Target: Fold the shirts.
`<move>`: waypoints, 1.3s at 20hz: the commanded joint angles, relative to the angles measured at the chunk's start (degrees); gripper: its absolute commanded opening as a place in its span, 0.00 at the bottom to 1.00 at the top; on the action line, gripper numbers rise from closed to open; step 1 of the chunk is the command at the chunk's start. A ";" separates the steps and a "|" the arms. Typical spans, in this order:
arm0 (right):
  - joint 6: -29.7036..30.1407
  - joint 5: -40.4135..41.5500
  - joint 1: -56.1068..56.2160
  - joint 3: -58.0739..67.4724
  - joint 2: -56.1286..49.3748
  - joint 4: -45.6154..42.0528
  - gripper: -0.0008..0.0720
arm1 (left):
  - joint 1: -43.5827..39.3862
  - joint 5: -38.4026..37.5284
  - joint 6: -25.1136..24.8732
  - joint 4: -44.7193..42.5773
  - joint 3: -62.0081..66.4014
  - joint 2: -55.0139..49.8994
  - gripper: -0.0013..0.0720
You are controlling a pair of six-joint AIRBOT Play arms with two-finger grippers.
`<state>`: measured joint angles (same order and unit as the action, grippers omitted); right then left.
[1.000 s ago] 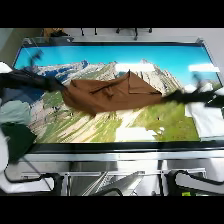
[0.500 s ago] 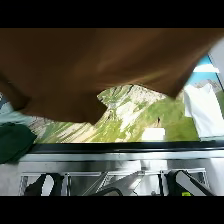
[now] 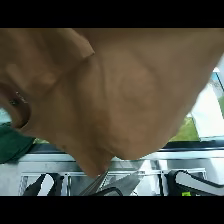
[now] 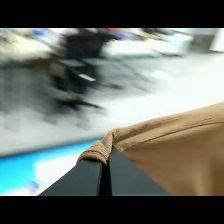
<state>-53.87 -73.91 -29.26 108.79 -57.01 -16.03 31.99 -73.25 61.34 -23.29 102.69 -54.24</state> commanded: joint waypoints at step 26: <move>-0.96 4.59 13.07 -4.07 -44.09 -27.52 0.04 | -29.11 -5.77 13.29 -41.90 6.86 -59.25 0.04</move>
<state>-53.45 -66.26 -16.19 106.02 -101.36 -39.27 3.64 -76.77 72.14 -57.34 112.46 -113.36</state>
